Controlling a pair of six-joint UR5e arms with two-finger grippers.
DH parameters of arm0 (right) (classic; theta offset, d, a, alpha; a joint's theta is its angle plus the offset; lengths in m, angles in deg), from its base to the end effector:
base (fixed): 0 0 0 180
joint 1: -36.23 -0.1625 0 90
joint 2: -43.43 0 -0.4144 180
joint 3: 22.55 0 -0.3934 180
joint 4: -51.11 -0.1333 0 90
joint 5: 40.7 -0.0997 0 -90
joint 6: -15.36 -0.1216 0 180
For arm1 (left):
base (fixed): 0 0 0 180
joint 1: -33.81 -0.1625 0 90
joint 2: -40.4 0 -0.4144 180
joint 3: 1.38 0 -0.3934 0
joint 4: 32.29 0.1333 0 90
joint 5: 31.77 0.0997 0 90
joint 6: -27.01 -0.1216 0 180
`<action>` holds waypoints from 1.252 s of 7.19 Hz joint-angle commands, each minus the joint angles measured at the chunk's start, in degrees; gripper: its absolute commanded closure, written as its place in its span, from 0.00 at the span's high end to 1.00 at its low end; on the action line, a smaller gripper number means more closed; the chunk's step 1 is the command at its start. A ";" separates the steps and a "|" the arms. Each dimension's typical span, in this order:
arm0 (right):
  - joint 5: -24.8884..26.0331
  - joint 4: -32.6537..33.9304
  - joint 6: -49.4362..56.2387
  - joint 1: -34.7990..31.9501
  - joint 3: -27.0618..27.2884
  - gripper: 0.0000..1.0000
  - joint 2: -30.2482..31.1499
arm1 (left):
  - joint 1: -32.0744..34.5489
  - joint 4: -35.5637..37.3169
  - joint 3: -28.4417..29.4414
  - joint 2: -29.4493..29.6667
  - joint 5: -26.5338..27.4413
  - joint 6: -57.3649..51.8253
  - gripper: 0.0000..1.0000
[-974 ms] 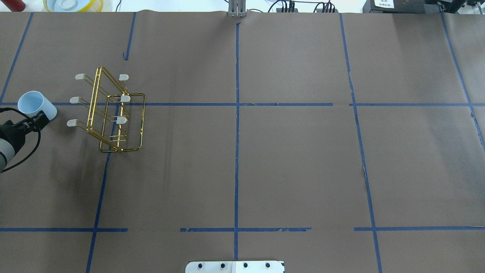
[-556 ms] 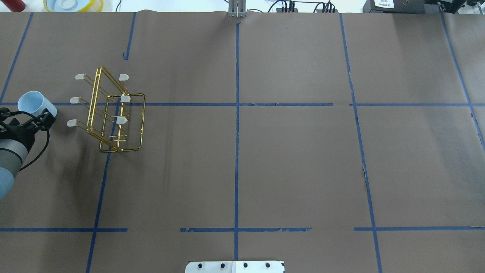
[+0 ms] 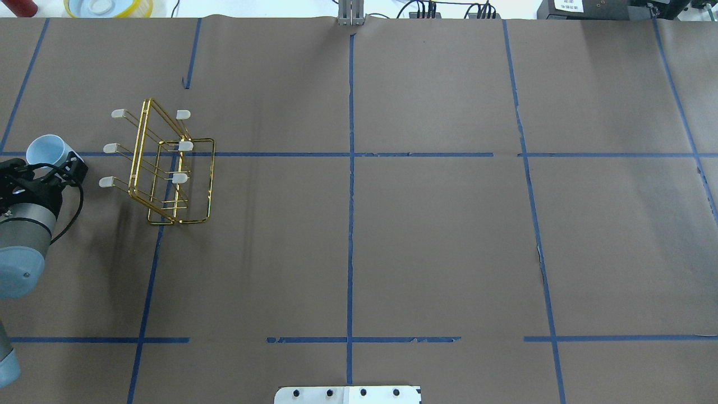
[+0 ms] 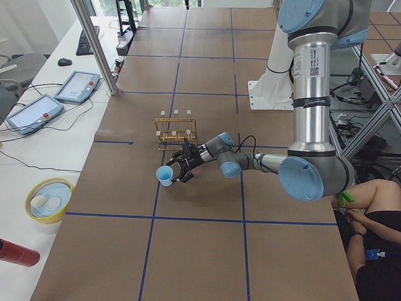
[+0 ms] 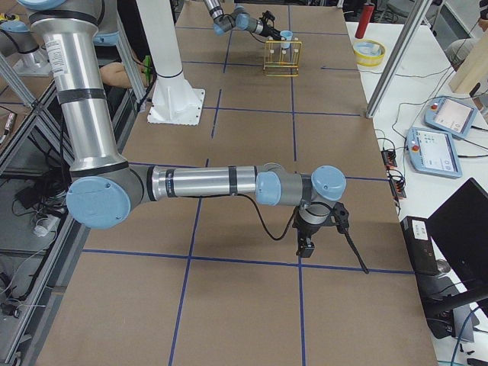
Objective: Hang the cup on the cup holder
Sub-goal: 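Lift the light blue cup with the left gripper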
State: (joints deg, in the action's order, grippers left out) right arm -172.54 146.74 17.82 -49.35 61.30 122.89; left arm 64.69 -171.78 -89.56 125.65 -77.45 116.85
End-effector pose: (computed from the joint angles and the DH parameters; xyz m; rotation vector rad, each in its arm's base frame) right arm 0.0084 -0.5681 0.6325 -0.0332 -0.7301 -0.1068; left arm 0.3075 -0.4382 0.6163 0.9218 0.4998 -0.7767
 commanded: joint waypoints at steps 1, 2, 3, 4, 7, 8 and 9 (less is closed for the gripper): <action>0.00 -0.09 0.00 -0.02 0.00 1.00 0.00 | -0.12 0.01 2.48 1.41 1.64 1.38 1.00; 0.00 -0.09 0.00 -0.02 0.00 1.00 0.00 | -0.12 0.10 4.14 2.29 2.34 2.08 1.00; 0.00 0.00 0.00 -0.02 0.00 1.00 0.00 | -0.38 0.10 4.77 2.82 2.35 2.18 1.00; 0.00 -0.09 0.00 -0.02 0.00 1.00 0.00 | -0.73 0.10 5.30 3.26 2.70 2.27 1.00; 0.00 0.00 0.00 -0.02 0.00 1.00 0.00 | -1.97 0.10 7.40 3.97 2.70 2.62 1.00; 0.00 0.00 0.00 -0.02 0.00 1.00 0.00 | -1.88 0.10 7.85 3.88 2.70 2.62 1.00; 0.00 -0.09 0.00 -0.02 0.00 1.00 0.00 | -1.62 0.10 8.37 3.88 2.79 2.62 1.00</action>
State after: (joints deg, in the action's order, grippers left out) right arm -172.54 146.72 17.82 -49.36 61.30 122.89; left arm 62.89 -171.68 -81.86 129.54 -74.73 119.46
